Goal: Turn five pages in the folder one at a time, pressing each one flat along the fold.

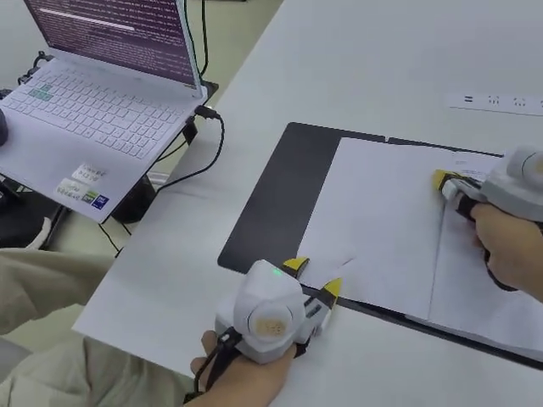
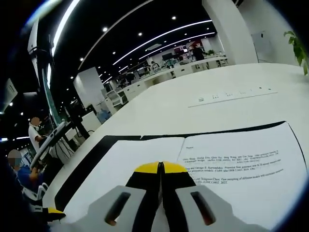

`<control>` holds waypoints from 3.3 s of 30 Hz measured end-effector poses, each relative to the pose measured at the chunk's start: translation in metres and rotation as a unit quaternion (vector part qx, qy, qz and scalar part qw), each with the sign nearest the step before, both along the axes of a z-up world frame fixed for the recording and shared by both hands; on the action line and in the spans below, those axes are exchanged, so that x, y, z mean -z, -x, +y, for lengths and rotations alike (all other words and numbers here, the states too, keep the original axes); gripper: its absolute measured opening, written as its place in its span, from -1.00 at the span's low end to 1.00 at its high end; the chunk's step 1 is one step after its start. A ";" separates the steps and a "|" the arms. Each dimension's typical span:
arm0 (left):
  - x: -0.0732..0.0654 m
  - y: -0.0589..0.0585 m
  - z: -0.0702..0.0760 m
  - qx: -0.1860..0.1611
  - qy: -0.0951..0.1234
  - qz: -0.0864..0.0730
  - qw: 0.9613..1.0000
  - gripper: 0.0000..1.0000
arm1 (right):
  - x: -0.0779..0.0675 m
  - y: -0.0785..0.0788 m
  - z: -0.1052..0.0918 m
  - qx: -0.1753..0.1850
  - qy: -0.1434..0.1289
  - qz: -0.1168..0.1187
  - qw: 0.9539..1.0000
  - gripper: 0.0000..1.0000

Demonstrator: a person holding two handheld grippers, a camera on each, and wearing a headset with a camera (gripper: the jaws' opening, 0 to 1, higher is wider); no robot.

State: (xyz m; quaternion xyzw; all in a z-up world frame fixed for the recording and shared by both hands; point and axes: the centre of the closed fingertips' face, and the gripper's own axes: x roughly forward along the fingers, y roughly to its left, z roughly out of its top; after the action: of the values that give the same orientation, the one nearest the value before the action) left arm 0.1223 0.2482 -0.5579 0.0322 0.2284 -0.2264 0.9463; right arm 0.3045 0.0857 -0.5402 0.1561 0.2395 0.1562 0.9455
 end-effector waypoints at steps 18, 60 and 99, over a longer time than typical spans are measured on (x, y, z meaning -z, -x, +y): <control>-0.001 0.000 0.000 0.000 0.005 -0.002 1.000 -0.41 | 0.004 -0.032 -0.014 0.019 -0.011 0.013 1.000 -1.00; -0.001 0.001 0.000 0.000 0.003 0.001 1.000 -0.42 | -0.010 0.076 0.015 -0.046 -0.086 0.061 0.993 -1.00; -0.002 0.002 0.000 -0.003 0.007 0.004 1.000 -0.42 | 0.008 0.201 0.031 -0.075 -0.136 0.110 0.982 -1.00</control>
State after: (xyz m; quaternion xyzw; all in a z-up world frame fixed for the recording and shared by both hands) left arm 0.1200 0.2481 -0.5560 0.0240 0.2303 -0.2255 0.9463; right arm 0.1031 0.1163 -0.5482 0.2814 0.3294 0.2400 0.8688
